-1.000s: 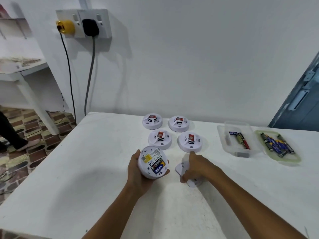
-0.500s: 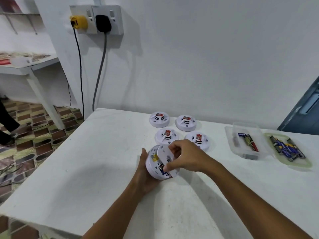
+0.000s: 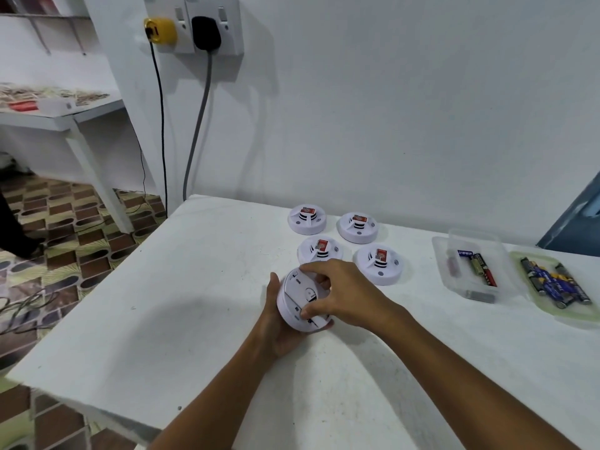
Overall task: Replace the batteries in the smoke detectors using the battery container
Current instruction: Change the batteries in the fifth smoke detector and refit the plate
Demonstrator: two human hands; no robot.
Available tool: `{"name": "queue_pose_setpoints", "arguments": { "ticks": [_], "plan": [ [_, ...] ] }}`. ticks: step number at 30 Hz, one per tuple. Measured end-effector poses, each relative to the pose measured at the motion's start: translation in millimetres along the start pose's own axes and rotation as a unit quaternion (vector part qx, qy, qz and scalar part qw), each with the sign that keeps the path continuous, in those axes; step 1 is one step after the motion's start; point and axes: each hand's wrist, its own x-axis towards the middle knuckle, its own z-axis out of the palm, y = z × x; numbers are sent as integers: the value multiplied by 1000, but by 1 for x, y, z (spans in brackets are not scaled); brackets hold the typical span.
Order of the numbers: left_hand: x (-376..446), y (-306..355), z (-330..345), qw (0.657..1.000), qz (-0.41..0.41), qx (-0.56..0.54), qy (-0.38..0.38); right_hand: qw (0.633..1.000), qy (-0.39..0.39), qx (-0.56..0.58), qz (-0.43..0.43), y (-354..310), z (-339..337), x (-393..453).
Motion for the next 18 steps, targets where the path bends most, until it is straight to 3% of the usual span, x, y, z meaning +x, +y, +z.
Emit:
{"name": "queue_pose_setpoints", "arguments": {
  "ticks": [18],
  "plan": [
    [1,-1,3,999,8,17,-29,1000,-23,16,1,9,-5,9]
  ]
}}
